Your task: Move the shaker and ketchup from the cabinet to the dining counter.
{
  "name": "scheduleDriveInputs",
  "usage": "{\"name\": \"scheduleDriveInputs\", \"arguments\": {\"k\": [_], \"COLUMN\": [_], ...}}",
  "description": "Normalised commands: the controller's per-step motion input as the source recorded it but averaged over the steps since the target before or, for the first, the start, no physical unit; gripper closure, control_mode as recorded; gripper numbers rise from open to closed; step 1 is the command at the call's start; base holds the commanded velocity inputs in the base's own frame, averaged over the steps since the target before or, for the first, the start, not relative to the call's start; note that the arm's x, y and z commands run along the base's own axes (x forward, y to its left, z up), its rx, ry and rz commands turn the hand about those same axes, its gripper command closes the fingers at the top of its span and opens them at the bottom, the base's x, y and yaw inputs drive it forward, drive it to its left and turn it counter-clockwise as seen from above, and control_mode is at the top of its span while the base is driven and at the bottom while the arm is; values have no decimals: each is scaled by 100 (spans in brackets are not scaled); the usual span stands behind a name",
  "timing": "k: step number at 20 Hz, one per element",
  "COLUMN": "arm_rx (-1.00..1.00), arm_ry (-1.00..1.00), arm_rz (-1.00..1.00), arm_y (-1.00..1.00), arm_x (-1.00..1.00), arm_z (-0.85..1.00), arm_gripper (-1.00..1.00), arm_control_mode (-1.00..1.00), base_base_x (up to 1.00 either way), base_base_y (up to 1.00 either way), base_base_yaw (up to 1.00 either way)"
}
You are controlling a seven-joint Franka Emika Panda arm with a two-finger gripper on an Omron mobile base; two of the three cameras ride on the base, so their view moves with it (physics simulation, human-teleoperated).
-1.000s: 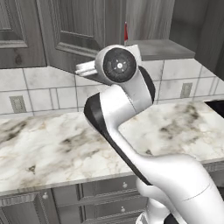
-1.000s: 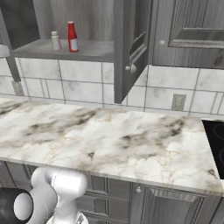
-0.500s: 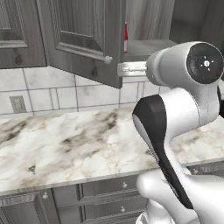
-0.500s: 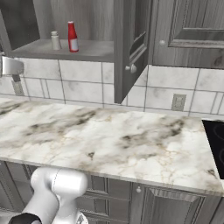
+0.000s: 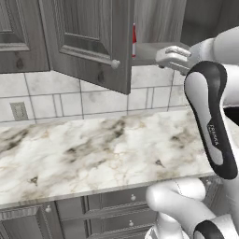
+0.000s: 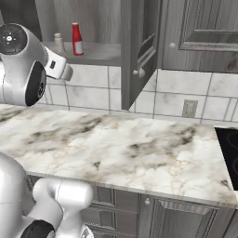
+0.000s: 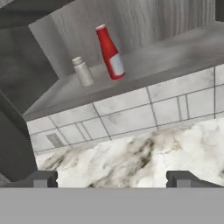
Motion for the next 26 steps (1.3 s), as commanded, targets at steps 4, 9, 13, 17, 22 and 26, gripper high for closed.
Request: {"name": "scheduleDriveInputs", "arguments": {"k": [4, 9, 13, 17, 22, 26], "arm_rx": [11, 6, 3, -1, -6, -11], "arm_ry": [27, 19, 5, -19, -35, -39], "arm_rz": [19, 27, 37, 49, 44, 15], "arm_y": [58, 100, 100, 100, 100, 90], "arm_x": [100, 99, 46, -36, -66, -27], "arm_z": [-2, -9, -8, -21, -35, -18], "arm_gripper": [-100, -100, -100, -100, -100, -100], "arm_control_mode": [-100, -100, -100, -100, -100, -100], "base_base_x": [0, 0, 0, 0, 0, 0], "base_base_y": [0, 0, 0, 0, 0, 0], "base_base_yaw": [0, 0, 0, 0, 0, 0]}}
